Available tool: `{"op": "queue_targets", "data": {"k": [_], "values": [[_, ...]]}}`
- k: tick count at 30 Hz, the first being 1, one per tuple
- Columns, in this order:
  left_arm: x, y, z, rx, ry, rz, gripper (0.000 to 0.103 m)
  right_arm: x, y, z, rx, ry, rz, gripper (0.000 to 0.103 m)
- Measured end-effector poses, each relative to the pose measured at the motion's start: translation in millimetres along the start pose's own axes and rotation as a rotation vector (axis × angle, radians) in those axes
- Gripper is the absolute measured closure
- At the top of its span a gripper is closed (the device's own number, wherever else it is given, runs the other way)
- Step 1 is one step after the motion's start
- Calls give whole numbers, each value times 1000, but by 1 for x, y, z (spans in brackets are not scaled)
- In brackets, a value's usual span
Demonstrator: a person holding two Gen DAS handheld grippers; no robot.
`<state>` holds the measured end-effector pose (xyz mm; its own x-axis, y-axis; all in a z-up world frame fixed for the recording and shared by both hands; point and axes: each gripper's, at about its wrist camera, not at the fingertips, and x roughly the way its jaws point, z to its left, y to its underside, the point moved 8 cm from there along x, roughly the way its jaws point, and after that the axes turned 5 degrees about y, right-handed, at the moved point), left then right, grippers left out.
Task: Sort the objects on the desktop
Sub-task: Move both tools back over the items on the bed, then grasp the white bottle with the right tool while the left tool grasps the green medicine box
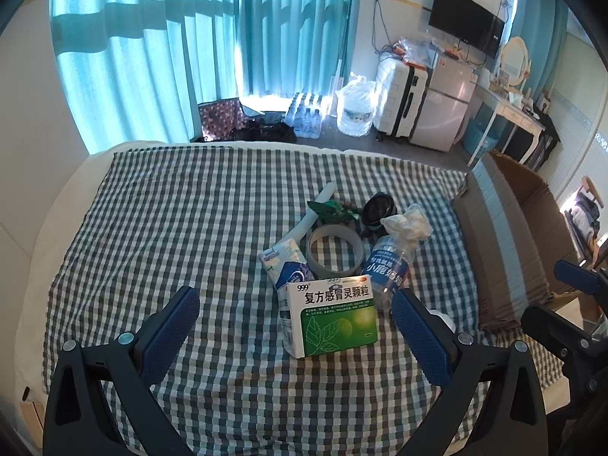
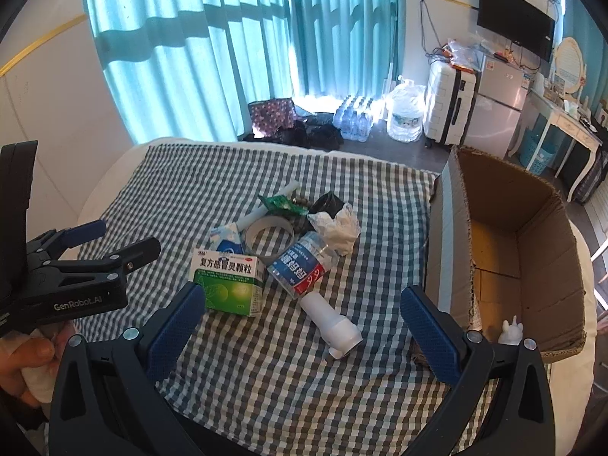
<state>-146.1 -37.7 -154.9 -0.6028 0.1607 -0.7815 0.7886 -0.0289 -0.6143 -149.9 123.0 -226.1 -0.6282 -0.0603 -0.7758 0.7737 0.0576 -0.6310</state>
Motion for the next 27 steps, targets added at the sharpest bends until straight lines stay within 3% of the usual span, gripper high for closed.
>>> {"op": "queue_targets", "data": {"k": [27], "values": [[102, 33, -33, 21, 9, 208, 0, 97, 37, -8, -131, -96, 172, 0]]}}
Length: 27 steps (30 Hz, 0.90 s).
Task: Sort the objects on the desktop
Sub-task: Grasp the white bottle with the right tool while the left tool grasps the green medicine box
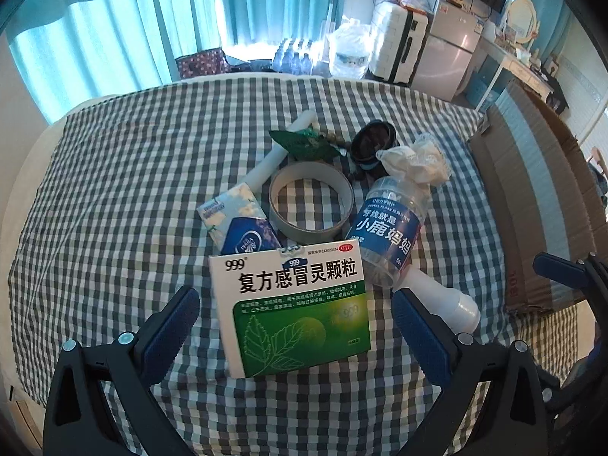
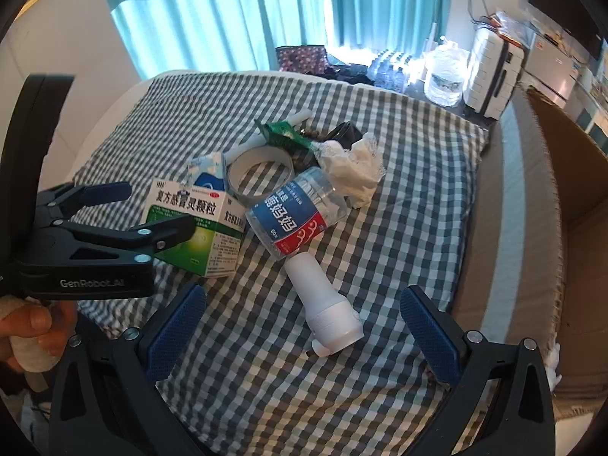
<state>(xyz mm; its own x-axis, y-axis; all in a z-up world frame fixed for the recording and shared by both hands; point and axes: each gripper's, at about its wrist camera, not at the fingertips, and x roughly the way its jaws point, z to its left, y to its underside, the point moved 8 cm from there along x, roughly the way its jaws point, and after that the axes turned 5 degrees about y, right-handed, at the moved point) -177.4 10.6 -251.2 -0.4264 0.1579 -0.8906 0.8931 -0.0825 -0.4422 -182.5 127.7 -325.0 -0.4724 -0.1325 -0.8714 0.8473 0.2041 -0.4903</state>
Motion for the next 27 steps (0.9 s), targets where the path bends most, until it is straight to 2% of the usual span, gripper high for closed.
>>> {"op": "queue_targets", "data": {"k": [11, 16, 27], "values": [[30, 4, 3, -8, -64, 54, 0, 34, 14, -9, 7, -29, 49, 0], [44, 9, 12, -53, -91, 77, 0, 48, 16, -11, 2, -35, 61, 0], [60, 20, 22, -109, -71, 86, 0, 75, 19, -10, 11, -41, 86, 0]]}}
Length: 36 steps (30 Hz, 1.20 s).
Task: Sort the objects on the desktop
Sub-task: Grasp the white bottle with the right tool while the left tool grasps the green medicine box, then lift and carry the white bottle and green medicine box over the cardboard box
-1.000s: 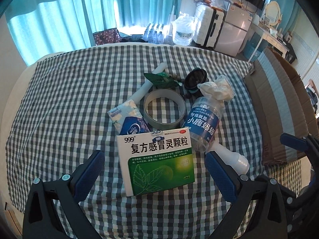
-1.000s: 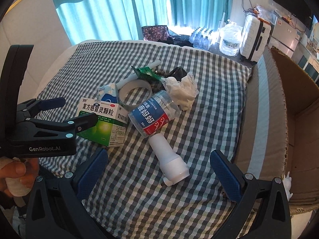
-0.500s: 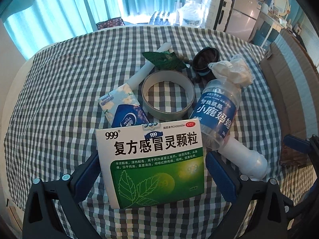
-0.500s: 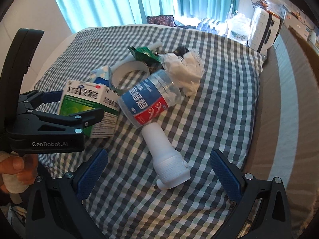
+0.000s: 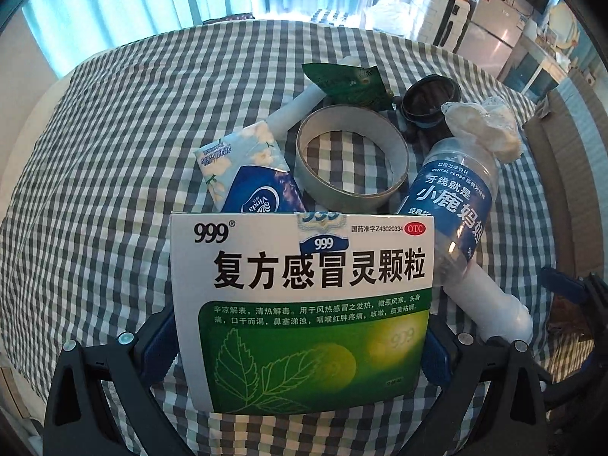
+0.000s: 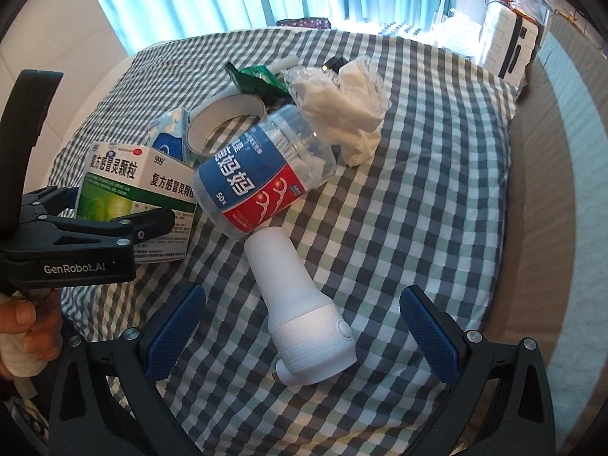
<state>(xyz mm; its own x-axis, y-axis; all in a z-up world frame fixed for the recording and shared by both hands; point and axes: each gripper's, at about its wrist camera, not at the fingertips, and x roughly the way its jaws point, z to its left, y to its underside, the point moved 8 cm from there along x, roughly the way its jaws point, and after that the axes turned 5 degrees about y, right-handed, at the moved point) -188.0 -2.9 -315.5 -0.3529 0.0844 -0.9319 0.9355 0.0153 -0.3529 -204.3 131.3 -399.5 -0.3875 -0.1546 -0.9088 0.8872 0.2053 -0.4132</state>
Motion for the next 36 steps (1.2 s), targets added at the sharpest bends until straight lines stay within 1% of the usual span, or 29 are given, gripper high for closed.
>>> {"op": "queue_targets", "data": {"k": [6, 10, 11, 13, 14, 15, 16, 17, 18, 19, 22, 27, 36], "values": [[1, 2, 4, -6, 15, -9, 0, 16, 6, 5, -26, 17, 30, 3], [6, 4, 5, -15, 27, -3, 3, 28, 13, 3, -24, 29, 67, 12], [7, 3, 5, -11, 27, -4, 4, 29, 13, 3, -28, 37, 70, 13], [8, 4, 7, -10, 31, -4, 4, 30, 13, 4, -32, 51, 69, 19], [8, 4, 7, -10, 34, -5, 5, 30, 12, 4, -33, 56, 71, 20], [8, 4, 8, -10, 37, -6, 5, 31, 13, 5, -35, 60, 74, 24], [8, 4, 8, -7, 42, -5, 6, 33, 15, 5, -42, 70, 79, 32], [8, 5, 8, -6, 44, -6, 6, 34, 16, 5, -51, 94, 84, 37], [7, 5, 9, -5, 44, -8, 7, 35, 16, 4, -55, 107, 86, 47], [5, 6, 8, -6, 40, -11, 7, 35, 17, 4, -55, 109, 88, 52], [-7, 8, 8, -5, 37, -32, 7, 32, 18, 2, -26, 89, 93, 52], [-22, 5, 13, -10, 29, -59, 7, 26, 19, 4, -27, 88, 86, 52], [-56, 2, 19, -15, 22, -106, 7, 6, 19, 16, -15, 90, 30, 52]]}}
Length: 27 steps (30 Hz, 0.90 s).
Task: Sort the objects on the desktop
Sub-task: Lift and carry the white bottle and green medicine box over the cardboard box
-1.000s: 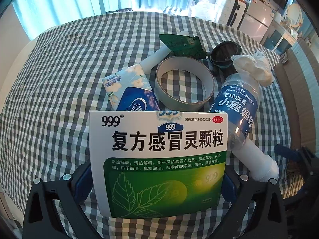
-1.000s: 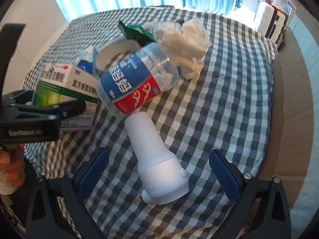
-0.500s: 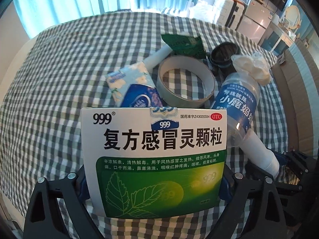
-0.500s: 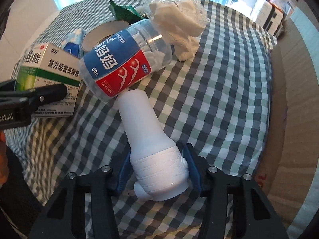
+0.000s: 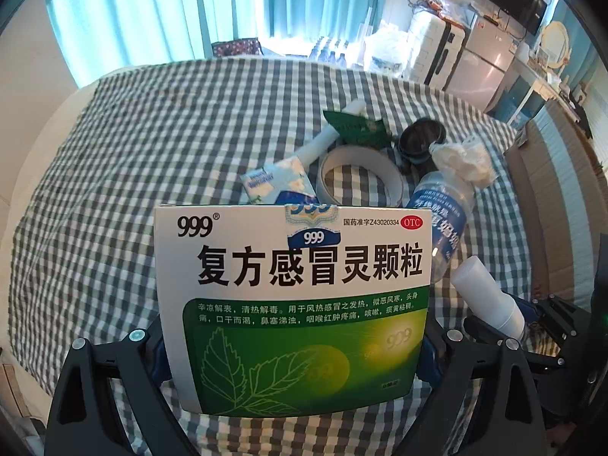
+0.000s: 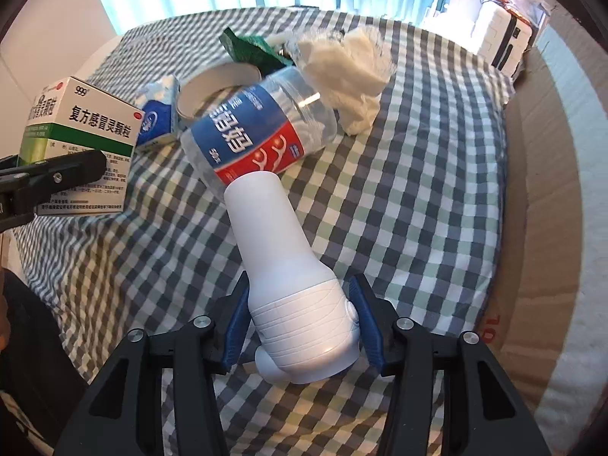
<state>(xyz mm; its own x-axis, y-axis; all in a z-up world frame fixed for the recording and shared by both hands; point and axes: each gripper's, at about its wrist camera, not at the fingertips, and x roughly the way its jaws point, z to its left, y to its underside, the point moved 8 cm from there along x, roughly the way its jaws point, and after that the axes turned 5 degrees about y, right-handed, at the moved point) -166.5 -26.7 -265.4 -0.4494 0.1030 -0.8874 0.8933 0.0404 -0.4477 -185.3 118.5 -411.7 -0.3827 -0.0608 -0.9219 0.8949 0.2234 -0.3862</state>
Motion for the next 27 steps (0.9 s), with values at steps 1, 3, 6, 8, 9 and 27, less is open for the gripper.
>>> {"op": "queue_targets", "data": {"k": [1, 3, 6, 8, 9, 27], "values": [[-6, -1, 1, 0, 0, -9, 7, -3, 0, 1, 2, 0, -8, 52], [-14, -2, 0, -2, 1, -21, 7, -8, 0, 3, 11, -2, -25, 52], [-29, -2, 2, -3, 4, -46, 7, -19, 3, 3, 24, -7, -53, 52], [-40, -4, 4, -5, 8, -63, 7, -32, 4, 3, 34, -13, -73, 52], [-45, -5, 4, -5, 10, -70, 7, -41, 10, -6, 38, -16, -82, 52], [-128, 4, 2, 6, 66, -211, 7, -143, 10, 7, 101, 15, -260, 52]]}}
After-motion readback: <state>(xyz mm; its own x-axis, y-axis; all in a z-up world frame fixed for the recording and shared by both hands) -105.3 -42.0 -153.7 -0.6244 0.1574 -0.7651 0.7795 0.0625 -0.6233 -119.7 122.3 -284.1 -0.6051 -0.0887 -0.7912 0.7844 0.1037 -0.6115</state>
